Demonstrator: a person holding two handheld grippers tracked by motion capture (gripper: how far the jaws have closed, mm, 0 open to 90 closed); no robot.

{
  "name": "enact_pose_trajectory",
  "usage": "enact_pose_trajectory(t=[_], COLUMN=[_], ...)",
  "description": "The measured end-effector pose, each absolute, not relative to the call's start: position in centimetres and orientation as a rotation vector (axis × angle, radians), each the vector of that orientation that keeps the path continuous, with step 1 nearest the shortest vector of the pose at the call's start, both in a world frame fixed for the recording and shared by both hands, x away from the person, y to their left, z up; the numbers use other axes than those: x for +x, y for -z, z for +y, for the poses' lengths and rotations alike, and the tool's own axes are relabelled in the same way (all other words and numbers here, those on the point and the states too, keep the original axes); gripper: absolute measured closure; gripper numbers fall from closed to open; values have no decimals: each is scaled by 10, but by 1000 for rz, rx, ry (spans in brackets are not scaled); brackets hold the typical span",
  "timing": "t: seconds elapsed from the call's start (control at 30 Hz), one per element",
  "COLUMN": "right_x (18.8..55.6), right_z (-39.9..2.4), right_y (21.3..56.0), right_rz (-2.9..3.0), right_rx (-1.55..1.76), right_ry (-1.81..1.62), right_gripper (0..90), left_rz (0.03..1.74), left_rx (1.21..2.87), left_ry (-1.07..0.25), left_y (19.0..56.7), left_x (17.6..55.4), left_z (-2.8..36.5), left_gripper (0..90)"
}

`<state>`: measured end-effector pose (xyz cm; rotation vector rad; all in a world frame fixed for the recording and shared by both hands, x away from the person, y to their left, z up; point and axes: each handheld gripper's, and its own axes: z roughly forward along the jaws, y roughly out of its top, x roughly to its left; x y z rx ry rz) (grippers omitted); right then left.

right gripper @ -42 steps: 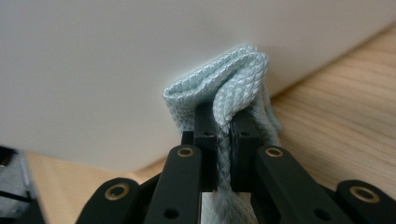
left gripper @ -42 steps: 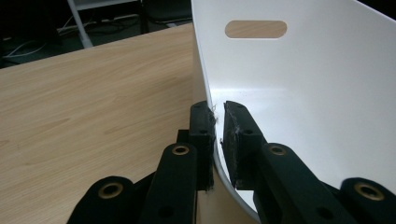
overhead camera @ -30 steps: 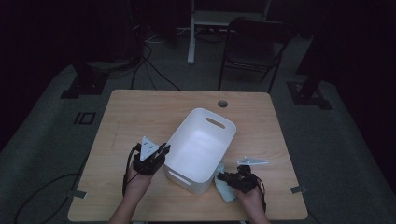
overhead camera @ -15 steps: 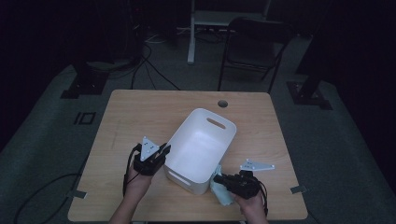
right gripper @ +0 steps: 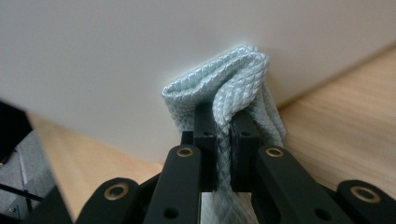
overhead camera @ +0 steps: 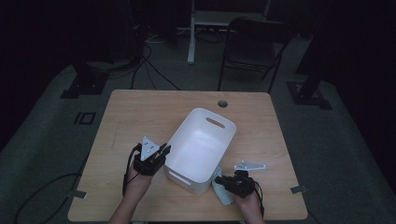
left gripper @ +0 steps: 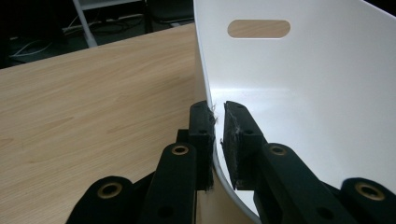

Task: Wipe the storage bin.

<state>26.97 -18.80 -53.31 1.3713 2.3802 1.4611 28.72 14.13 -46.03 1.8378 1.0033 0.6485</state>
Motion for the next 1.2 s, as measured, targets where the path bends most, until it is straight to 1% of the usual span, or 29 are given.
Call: enact_pose_trajectory(t=[0.1, 0.3, 0.33, 0.43, 0.53, 0.63, 0.73, 0.83, 1.2], right_x=[276, 268, 257, 242, 229, 223, 224, 223, 232], right_z=[-189, -189, -186, -183, -180, -178, -177, -174, -175], right_y=[544, 535, 521, 503, 487, 478, 481, 486, 508], right_rz=[2395, 2421, 2420, 2404, 2379, 2358, 2356, 2365, 2414], right_rx=[1437, 1428, 1363, 1278, 1200, 1140, 1147, 1132, 1217], right_ry=[-1444, -1516, -1557, -1640, -1729, -1779, -1797, -1712, -1656], right_gripper=[842, 842, 842, 842, 842, 839, 836, 836, 835], left_rz=[1020, 1029, 1032, 1033, 1030, 1030, 1023, 1021, 1018], left_rx=[1826, 1816, 1813, 1814, 1823, 1828, 1834, 1841, 1837], left_ry=[-646, -651, -651, -659, -671, -675, -676, -658, -649], left_y=[460, 461, 461, 461, 461, 461, 461, 460, 461], left_x=[287, 287, 287, 287, 286, 286, 286, 287, 287], left_z=[141, 141, 141, 140, 139, 139, 138, 139, 139], left_gripper=[816, 816, 816, 812, 813, 814, 814, 814, 804])
